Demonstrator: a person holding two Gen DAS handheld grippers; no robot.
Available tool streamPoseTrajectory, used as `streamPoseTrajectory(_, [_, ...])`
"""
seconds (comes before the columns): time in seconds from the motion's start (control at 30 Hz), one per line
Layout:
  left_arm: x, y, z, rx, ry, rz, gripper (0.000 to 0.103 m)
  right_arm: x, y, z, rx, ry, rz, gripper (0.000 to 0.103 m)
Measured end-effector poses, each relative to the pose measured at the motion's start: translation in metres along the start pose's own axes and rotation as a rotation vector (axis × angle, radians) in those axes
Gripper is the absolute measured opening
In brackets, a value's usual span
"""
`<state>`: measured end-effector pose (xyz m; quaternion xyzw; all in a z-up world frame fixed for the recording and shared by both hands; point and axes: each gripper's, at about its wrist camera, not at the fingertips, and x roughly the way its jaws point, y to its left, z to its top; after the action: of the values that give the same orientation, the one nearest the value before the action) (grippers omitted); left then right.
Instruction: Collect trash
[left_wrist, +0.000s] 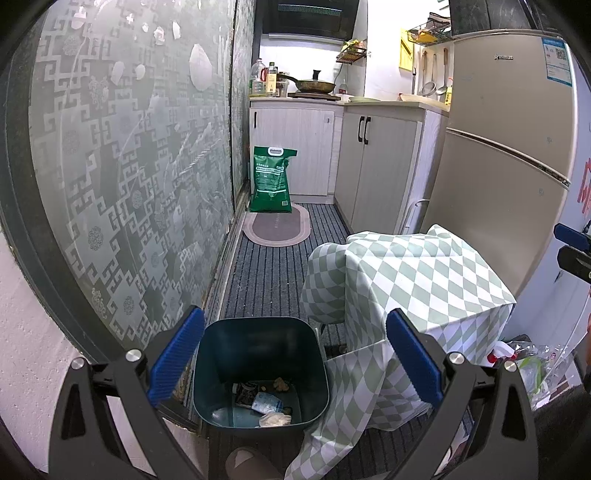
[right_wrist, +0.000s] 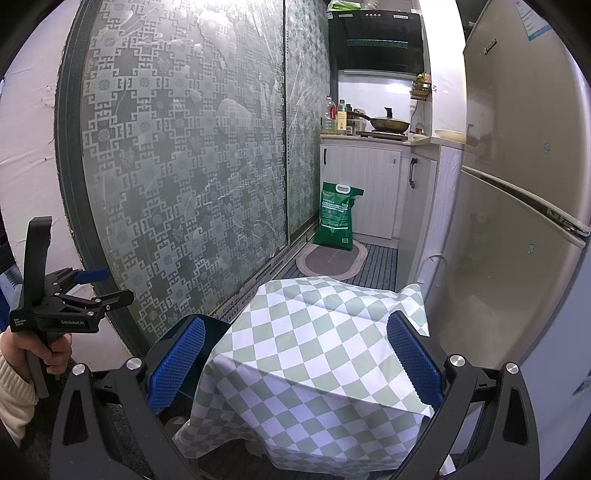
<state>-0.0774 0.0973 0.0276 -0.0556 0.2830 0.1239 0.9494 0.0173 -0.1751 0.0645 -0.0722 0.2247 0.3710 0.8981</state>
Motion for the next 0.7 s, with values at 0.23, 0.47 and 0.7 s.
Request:
streamPoseTrajectory(0.23, [0.0001,0.0000,-0.0001,-0.002,0.002,-0.002,0.100,-0.0004,0.0000,-0.0005,0.001,0.001,0.000,0.100])
streamPoseTrajectory(0.47, [0.0000,-0.0005,0.0000,-0.002,0.002,-0.002,0.100,-0.0008,-0.0003,-0.0005,0.002,0.000,-0.001,0.100])
streamPoseTrajectory(0.7, [0.0004,-0.0008,-0.0009,0.000,0.004,-0.001,0.100,-0.0005,-0.0004,-0.0003,0.001,0.002,-0.002,0.100])
